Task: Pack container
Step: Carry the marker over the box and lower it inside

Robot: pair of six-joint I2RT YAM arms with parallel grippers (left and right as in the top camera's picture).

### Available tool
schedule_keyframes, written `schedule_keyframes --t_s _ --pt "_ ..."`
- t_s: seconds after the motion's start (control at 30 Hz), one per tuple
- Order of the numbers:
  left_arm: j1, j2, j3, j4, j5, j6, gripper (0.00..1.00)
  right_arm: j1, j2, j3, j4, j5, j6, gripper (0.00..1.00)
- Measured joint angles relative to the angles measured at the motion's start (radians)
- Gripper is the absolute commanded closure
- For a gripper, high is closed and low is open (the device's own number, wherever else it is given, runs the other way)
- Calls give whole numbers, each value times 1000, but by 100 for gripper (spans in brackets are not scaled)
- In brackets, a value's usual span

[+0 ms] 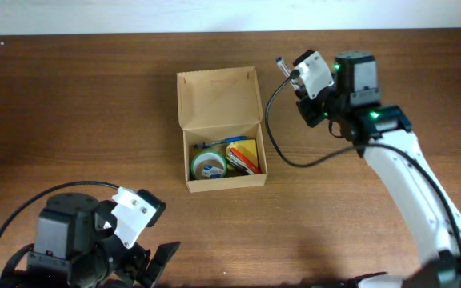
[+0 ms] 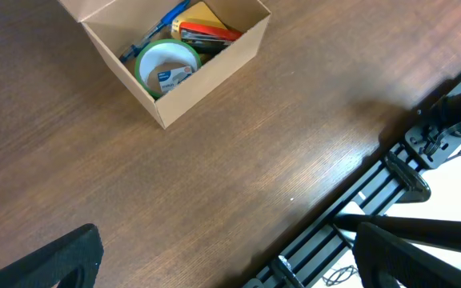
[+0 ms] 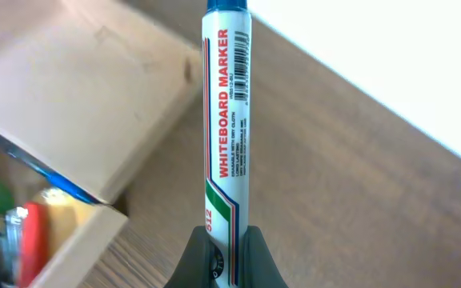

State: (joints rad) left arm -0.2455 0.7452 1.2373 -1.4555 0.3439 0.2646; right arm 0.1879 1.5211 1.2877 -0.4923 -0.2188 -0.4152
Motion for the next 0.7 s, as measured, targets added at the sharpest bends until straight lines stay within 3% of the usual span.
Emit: schedule_keyframes --t_s 0.4,0.7 --pt "0 0 0 0 0 0 0 11 -69 1 -32 -331 -14 96" --pt "0 0 0 0 0 0 0 171 -63 1 -149 -391 -224 96"
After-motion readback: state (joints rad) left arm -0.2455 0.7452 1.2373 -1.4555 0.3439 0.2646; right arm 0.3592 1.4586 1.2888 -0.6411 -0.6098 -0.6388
